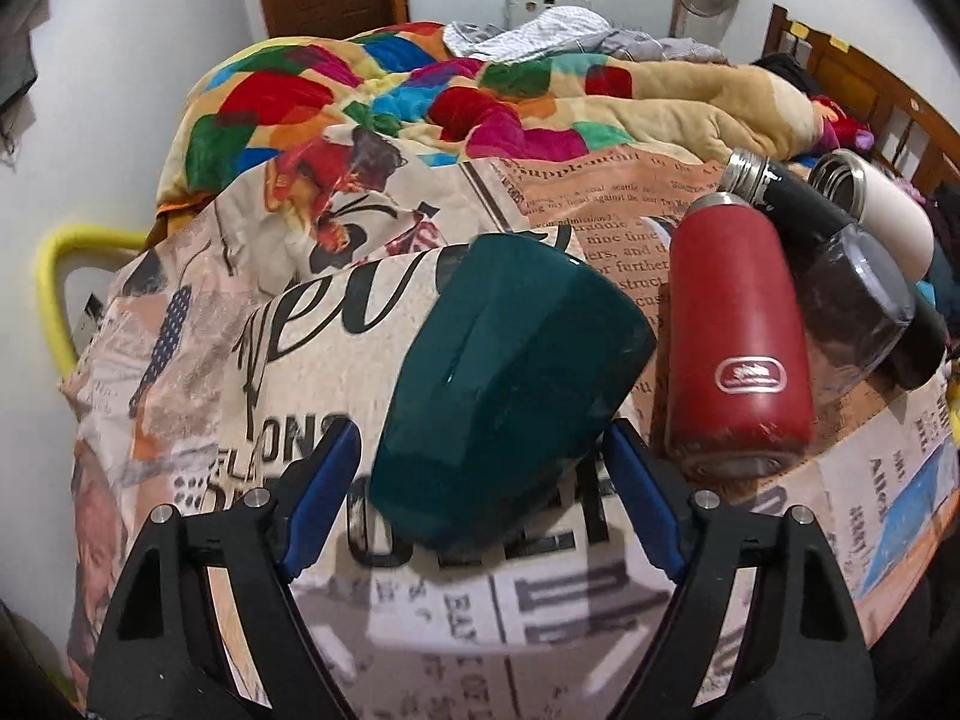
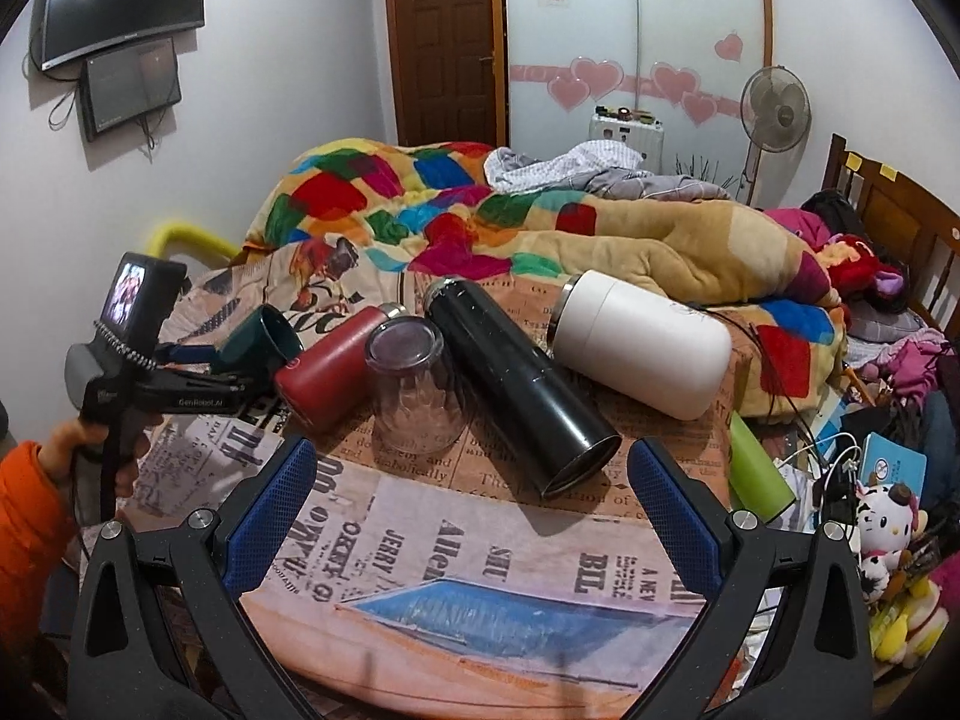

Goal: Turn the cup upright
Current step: 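Move the left gripper to the dark green mug and grasp its base, then lift the green mug with the left gripper and rotate it opening up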

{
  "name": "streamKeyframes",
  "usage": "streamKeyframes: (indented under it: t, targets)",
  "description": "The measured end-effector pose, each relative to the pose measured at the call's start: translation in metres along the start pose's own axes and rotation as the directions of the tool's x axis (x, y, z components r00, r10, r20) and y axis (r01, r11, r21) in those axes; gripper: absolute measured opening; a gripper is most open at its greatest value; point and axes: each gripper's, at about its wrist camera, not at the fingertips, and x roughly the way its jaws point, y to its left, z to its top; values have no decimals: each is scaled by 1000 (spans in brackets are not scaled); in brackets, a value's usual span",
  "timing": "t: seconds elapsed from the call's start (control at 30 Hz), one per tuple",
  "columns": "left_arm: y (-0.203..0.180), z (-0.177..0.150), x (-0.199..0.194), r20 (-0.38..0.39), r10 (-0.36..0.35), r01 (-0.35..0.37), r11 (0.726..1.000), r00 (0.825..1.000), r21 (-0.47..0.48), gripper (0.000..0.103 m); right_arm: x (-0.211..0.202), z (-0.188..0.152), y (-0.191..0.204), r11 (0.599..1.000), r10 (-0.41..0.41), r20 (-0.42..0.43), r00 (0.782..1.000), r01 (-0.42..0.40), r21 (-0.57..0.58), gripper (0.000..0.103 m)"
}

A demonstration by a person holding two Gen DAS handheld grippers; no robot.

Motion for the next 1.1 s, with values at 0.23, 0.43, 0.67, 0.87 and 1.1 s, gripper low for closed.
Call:
streamKeyframes:
  t: [0.23, 0.43, 0.67, 0.87, 1.1]
  targets:
    - [-5, 13, 18, -4, -10, 10, 999, 1000, 33, 70, 12, -1, 2, 1000, 1, -16, 1000, -1, -8, 103]
    - [0, 15, 18, 22, -36, 36, 999, 999, -10, 69, 17, -2, 2, 1000, 2, -28, 1000, -2, -8, 103]
    - [-4, 1, 4, 61, -5, 7, 1000, 998, -23, 69, 16, -2, 3, 1000, 2, -30, 1000, -2, -11, 103]
    - [-1, -10, -28, 100, -22, 28, 997, 995, -67, 68, 11, -3, 6, 1000, 1, -22, 1000, -2, -17, 103]
    - [-13, -23, -71, 142, 11, -4, 999, 990, -52, 68, -3, -1, 10, 1000, 6, 1, 1000, -6, -23, 103]
